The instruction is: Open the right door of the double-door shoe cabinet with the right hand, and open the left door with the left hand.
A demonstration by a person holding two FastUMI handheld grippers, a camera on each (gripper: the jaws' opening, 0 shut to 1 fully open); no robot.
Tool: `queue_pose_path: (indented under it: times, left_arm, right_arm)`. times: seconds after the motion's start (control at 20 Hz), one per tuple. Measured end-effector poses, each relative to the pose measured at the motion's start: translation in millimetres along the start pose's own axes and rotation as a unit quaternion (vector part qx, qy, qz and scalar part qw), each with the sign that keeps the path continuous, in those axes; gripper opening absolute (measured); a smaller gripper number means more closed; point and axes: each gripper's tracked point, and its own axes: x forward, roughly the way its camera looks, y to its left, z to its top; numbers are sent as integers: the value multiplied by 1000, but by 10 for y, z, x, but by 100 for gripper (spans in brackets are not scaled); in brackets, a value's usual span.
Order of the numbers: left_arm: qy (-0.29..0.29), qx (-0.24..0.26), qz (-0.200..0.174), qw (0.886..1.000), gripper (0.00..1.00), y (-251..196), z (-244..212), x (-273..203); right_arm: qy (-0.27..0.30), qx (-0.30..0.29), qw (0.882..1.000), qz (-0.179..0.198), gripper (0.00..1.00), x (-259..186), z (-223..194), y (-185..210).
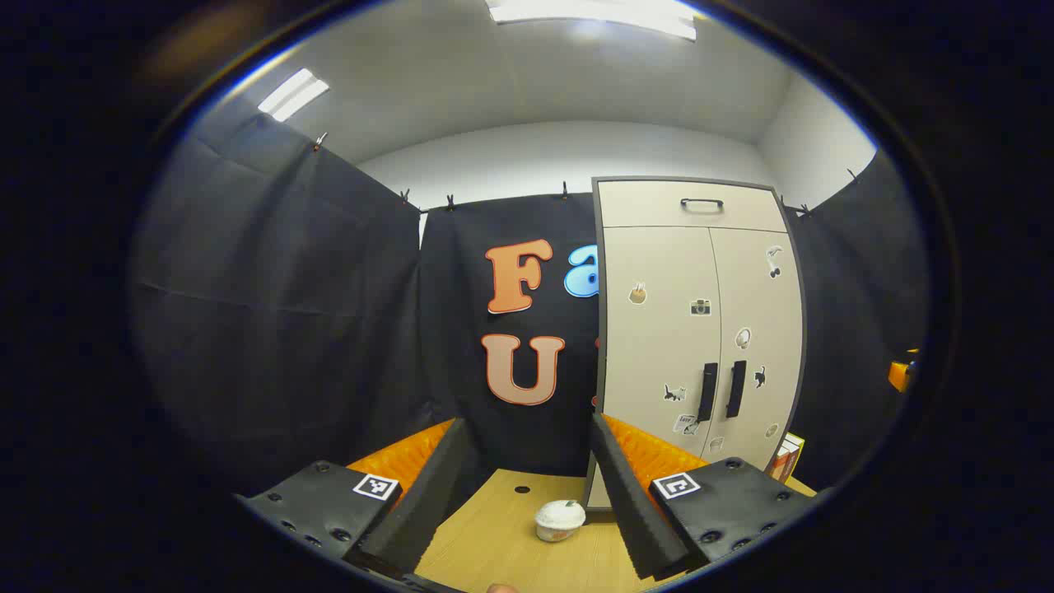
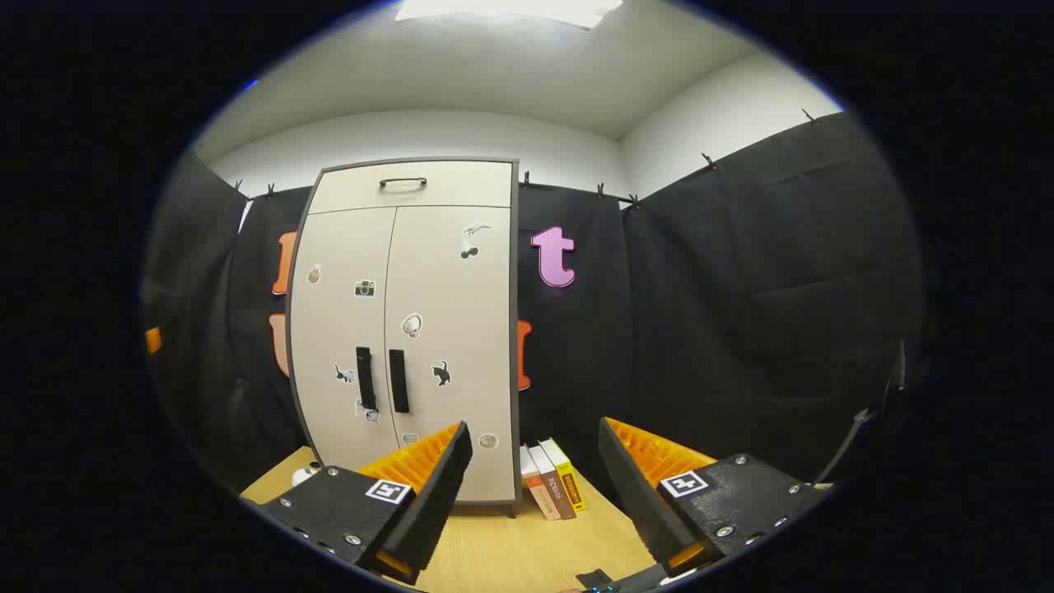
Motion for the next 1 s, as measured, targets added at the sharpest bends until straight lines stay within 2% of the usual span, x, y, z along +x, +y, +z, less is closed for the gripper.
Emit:
queue_pose_path:
  times: [0.35, 1.0]
  left_arm:
    - [4, -6, -18, 1000, 95, -243, -38, 132]
    - [3, -6, -18, 1000, 96, -292, -62, 265]
  right_arm:
    - [7, -6, 1000, -6, 94, 105, -30, -87]
    - [12, -8, 1000, 2, 94, 297, -49, 38]
